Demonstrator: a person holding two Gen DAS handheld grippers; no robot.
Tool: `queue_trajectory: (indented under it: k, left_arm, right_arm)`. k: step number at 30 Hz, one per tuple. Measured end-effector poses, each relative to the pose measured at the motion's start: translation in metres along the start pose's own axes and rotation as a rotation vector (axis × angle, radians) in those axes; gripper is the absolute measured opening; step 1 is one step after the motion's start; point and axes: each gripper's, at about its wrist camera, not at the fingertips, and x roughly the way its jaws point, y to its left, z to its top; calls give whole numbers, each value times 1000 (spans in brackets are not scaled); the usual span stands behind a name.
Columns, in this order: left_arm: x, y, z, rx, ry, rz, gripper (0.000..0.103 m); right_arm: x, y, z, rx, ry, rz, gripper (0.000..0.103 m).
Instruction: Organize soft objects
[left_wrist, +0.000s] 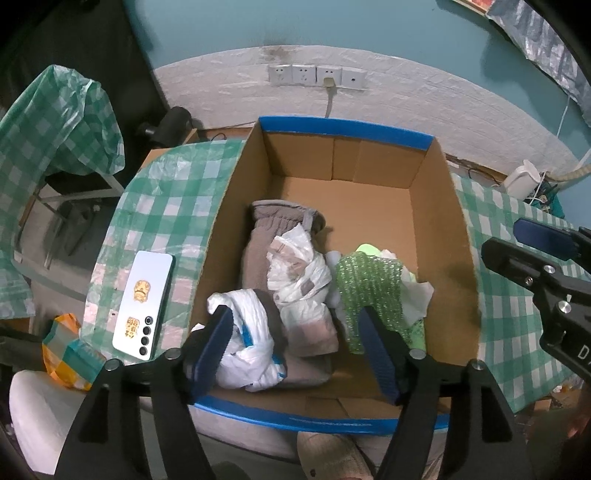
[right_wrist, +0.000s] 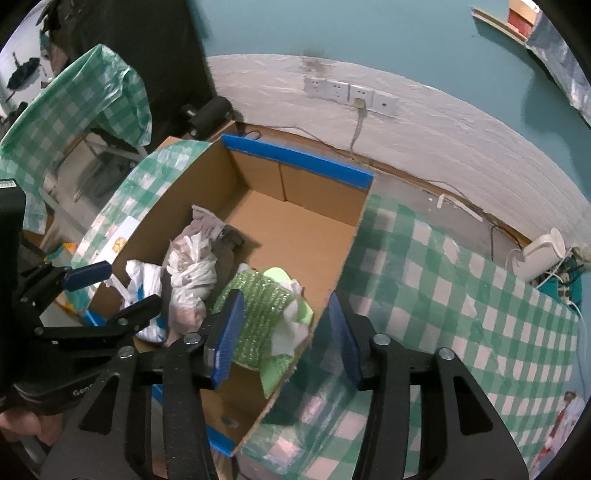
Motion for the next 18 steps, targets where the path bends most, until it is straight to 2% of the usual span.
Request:
queue_trajectory:
  k: [4,7,12,18]
  left_arm:
    - [-9,-7,0,1,-12,-24,74]
    - [-22,-16,1,17,-43,-38,80]
    - [-38,-31,1,50,-94,-44,81]
    - [-50,-49,0,89,-100,-72,82]
  right_arm:
    - [-10,-9,-3,30,-15,-12,54]
    - [-20,-17,-6,54,-26,-23,55]
    - [-38,-32,-12,100,-47,-41,56]
    - [-56,-50,-17,145,-73,-75,57]
